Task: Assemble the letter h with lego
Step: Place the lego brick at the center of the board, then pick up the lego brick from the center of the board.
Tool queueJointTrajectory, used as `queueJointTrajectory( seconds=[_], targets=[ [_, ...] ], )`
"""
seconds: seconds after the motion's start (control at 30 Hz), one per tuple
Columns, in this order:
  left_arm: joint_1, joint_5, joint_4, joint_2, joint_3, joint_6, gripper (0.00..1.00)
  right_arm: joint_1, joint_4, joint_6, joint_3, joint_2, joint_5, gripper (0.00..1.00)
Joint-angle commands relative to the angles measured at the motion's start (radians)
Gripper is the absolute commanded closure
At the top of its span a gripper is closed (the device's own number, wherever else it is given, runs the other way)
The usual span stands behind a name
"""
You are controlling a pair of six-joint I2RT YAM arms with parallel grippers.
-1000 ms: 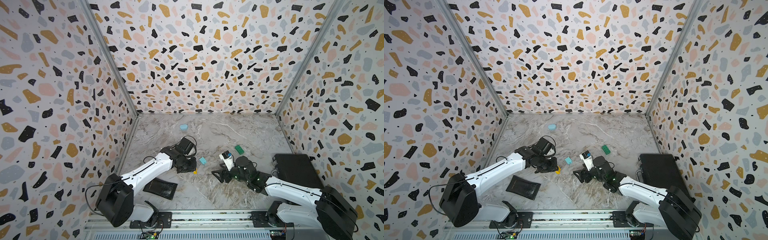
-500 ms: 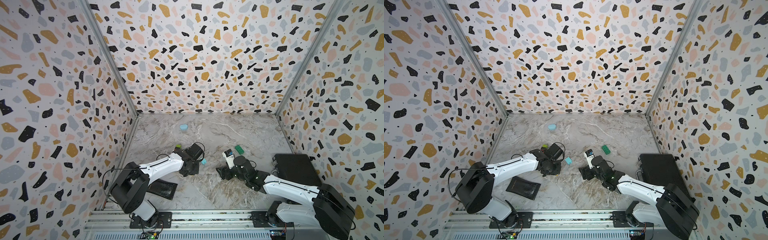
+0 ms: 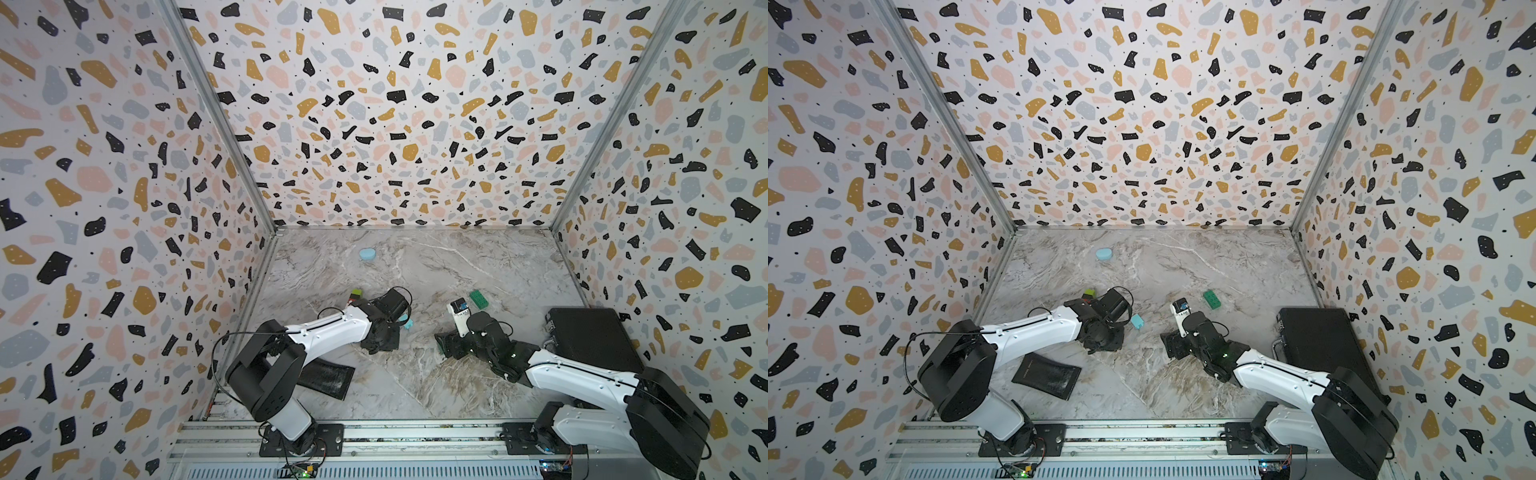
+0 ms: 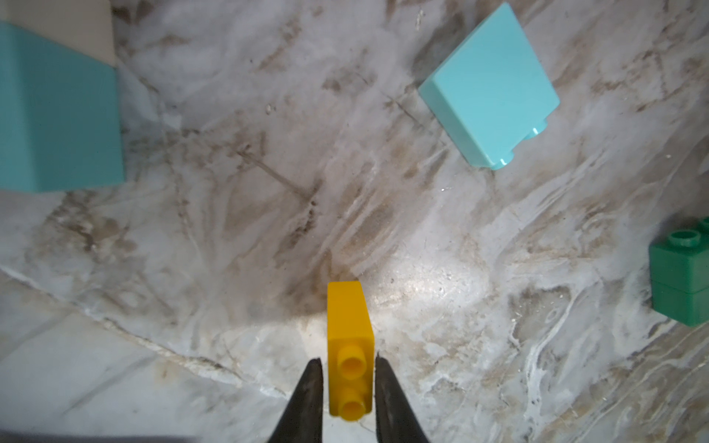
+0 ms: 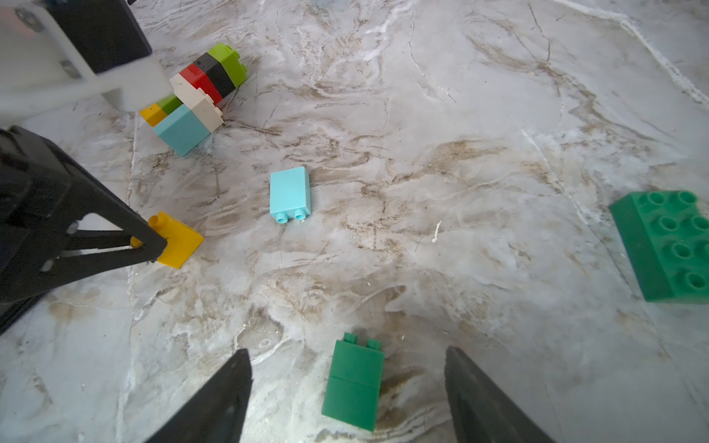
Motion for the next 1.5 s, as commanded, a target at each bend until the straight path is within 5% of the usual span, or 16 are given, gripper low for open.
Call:
queueJointTrajectory(
  seconds=[0.0,0.3,0.43,0.6,0.73,0.87,1.47],
  targets=[
    [-0.004,0.005,-0.018,-0.004,0.032,-0.010,0.73,-0.003,-0.022,0.002,0.037,-0.008,0.017,0.19],
    [-0.003,0.017,-0.128,-0.136,0.129,-0.001,0.58,-0.005,-0.032,0.001,0.045,0.011,0.032,0.19],
    [-0.003,0.062,-0.230,-0.198,0.231,0.051,0.39,-0.013,-0.061,0.019,0.059,0.024,0.023,0.20],
    [-0.003,0.029,-0.399,-0.226,0.337,0.208,0.01,-0.016,-0.192,0.079,0.115,0.031,0.019,0.28],
    [0.016,-0.095,-0.379,-0.252,0.232,0.267,0.01,-0.015,-0.374,0.124,0.199,0.078,0.032,0.31],
    [0.046,-0.066,-0.359,-0.224,0.182,0.263,0.01,-0.015,-0.511,0.186,0.261,0.140,0.027,0.33],
    [0.065,-0.050,-0.361,-0.202,0.172,0.280,0.01,-0.006,-0.594,0.166,0.391,0.361,-0.068,0.32]
  ],
)
